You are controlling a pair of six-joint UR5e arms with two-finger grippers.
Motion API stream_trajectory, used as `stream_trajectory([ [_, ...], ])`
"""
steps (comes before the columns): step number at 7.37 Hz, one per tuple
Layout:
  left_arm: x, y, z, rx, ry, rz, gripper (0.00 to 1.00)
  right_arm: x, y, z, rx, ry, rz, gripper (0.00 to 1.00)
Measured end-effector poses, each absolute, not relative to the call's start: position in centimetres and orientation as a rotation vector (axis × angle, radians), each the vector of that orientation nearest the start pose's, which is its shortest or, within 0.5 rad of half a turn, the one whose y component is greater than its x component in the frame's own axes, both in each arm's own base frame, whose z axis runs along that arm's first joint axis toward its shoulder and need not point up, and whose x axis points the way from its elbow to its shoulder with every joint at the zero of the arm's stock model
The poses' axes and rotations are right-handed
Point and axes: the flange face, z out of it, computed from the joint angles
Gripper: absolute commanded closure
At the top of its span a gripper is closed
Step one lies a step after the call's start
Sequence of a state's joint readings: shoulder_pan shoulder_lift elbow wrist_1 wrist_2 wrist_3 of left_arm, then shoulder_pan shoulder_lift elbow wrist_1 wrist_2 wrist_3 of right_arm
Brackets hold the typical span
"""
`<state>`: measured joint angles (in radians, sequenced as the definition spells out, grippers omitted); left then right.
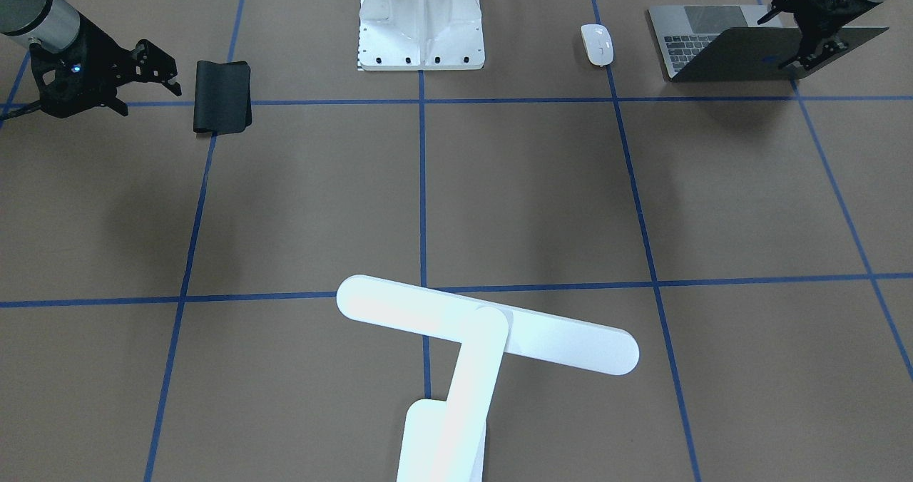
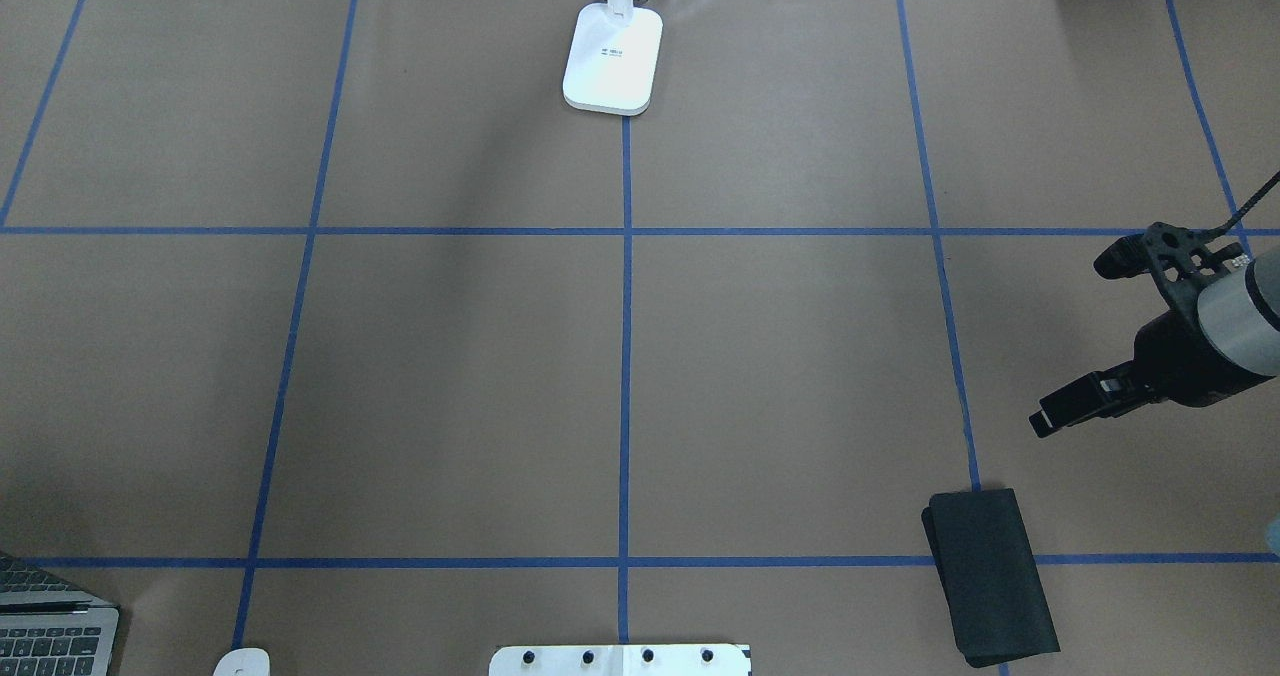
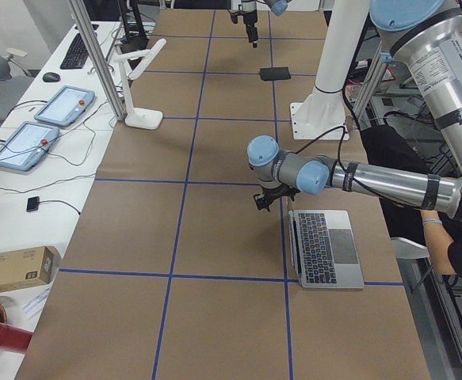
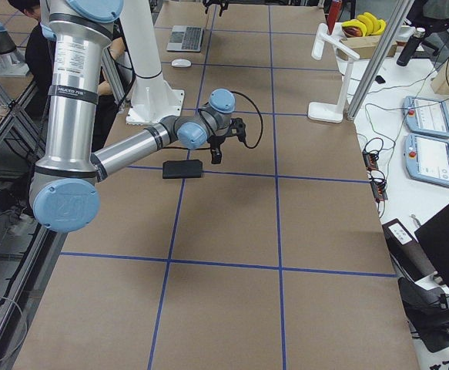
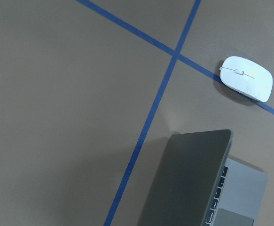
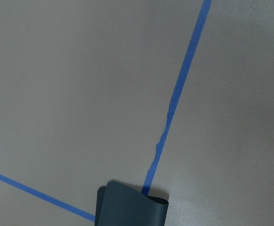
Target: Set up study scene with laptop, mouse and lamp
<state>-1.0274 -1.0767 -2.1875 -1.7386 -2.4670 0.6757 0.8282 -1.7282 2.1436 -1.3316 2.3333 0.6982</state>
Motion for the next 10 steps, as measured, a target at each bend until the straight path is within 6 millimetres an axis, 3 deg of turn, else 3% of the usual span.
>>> stream_trajectory([
  [2, 10.5, -28.0, 52.5, 0.365, 0.928, 1.297, 0.16, -23.3, -34.8, 42.0, -0.019, -0.963, -0.291, 0.00],
  [6, 10.2, -26.1, 53.3, 0.375, 0.933, 1.350, 0.37, -23.3, -34.8, 42.1, -0.018, -0.962, -0.291, 0.00],
  [8, 10.2, -26.0, 53.4, 0.381, 0.933, 1.357, 0.51, -23.3, -34.7, 41.9, -0.017, -0.965, -0.293, 0.00],
  [9, 10.1, -26.0, 53.4, 0.385, 0.932, 1.361, 0.63, -23.3, -34.7, 41.9, -0.017, -0.966, -0.294, 0.00],
  [10, 10.1, -25.9, 53.4, 0.394, 0.931, 1.373, 0.65, -23.3, -34.7, 41.8, -0.017, -0.965, -0.294, 0.00],
])
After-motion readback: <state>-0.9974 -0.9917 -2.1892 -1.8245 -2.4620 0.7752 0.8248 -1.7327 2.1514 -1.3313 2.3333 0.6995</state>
